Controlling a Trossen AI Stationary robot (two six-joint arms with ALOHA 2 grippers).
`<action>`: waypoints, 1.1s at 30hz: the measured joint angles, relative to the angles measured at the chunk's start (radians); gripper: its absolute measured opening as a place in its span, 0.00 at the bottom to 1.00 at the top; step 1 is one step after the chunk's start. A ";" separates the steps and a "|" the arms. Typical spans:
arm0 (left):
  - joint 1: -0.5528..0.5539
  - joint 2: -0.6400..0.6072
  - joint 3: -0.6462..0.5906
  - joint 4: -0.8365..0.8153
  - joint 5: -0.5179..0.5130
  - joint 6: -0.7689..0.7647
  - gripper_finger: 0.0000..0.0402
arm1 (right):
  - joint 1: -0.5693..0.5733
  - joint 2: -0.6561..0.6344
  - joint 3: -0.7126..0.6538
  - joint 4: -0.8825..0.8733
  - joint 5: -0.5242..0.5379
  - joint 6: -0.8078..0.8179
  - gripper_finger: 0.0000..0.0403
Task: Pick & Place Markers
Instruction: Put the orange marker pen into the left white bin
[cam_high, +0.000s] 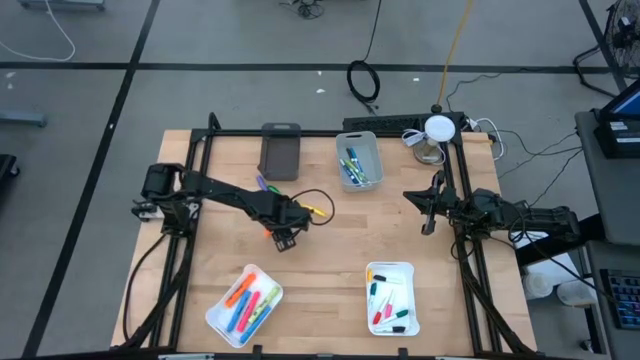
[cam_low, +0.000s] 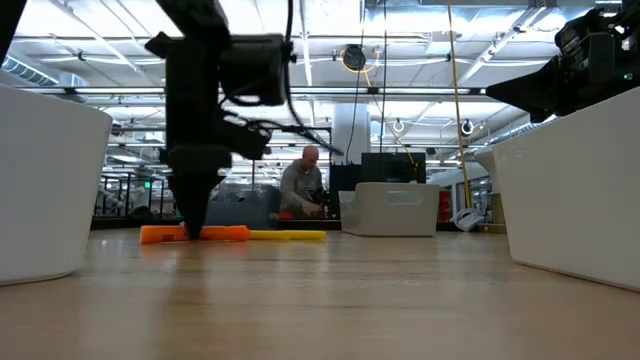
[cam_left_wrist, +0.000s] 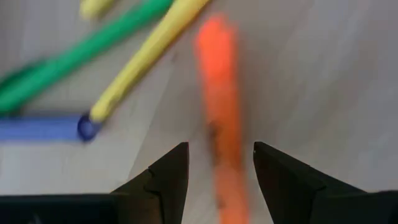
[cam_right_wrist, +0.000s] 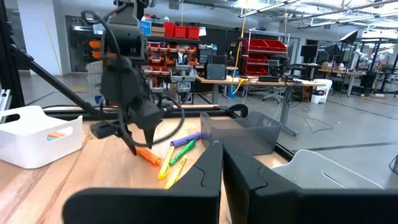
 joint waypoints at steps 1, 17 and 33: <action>0.006 0.000 -0.017 0.000 0.002 -0.005 0.46 | 0.000 0.000 0.000 0.000 0.000 0.000 0.00; 0.009 -0.015 -0.149 0.168 0.099 -0.017 0.38 | 0.000 0.000 0.000 0.000 0.000 0.000 0.00; -0.089 -0.114 0.059 -0.135 0.132 -0.154 0.16 | 0.000 0.000 0.000 0.000 0.000 0.000 0.00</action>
